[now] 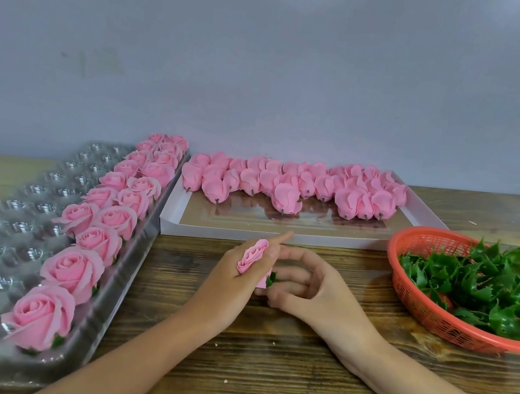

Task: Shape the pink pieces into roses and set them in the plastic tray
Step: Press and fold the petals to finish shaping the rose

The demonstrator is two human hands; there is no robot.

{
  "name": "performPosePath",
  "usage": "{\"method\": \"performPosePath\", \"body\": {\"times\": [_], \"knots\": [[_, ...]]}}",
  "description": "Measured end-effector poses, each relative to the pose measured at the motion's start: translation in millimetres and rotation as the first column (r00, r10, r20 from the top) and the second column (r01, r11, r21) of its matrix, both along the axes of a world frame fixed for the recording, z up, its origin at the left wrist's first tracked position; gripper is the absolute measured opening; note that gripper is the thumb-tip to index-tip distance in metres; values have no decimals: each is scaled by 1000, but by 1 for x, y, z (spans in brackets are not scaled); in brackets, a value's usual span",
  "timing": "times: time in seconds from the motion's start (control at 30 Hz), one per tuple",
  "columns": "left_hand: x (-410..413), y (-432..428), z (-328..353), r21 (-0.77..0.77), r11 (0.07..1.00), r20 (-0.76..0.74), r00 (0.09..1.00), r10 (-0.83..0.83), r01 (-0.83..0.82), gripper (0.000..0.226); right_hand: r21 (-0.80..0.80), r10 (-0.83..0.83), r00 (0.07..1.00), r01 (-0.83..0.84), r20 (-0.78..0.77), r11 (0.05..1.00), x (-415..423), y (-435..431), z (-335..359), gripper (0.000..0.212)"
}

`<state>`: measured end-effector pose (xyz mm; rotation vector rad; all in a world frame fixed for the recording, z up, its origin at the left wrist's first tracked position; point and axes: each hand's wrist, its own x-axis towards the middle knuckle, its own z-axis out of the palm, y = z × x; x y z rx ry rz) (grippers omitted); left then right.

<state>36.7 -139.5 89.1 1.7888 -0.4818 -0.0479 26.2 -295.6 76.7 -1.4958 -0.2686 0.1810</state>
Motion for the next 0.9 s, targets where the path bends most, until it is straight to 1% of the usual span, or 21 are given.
{"method": "performPosePath", "body": {"times": [0.1,0.17,0.27,0.37,0.47,0.53,0.63,0.77,0.9], "knots": [[0,0,-1,-14,1000,-19,1000,21,-21,42,-38,-9,998,11,69,999,-1,1,-2,41],[1,1,-3,-38,997,-51,997,63,-65,36,-61,-17,992,25,124,998,-2,3,-3,34],[2,2,-6,-92,989,-91,990,104,-112,30,-136,0,977,30,212,990,-5,5,-2,25],[2,3,-6,-78,989,-87,989,119,-126,32,-217,-2,967,59,255,974,-6,5,-1,23],[3,3,-7,-65,990,-79,989,121,-127,34,-253,-9,958,85,287,964,-8,5,-1,23],[3,3,-9,-33,991,-82,989,123,-126,34,-285,-8,942,109,335,952,-10,5,1,24],[2,4,-10,9,990,-60,988,142,-142,41,-362,3,914,158,405,919,-12,7,2,24],[1,2,-8,65,985,-28,986,163,-161,47,-391,24,903,161,429,906,-13,8,4,24],[2,3,-8,61,987,-25,989,149,-147,46,-435,78,881,151,466,888,-14,8,4,23]]}}
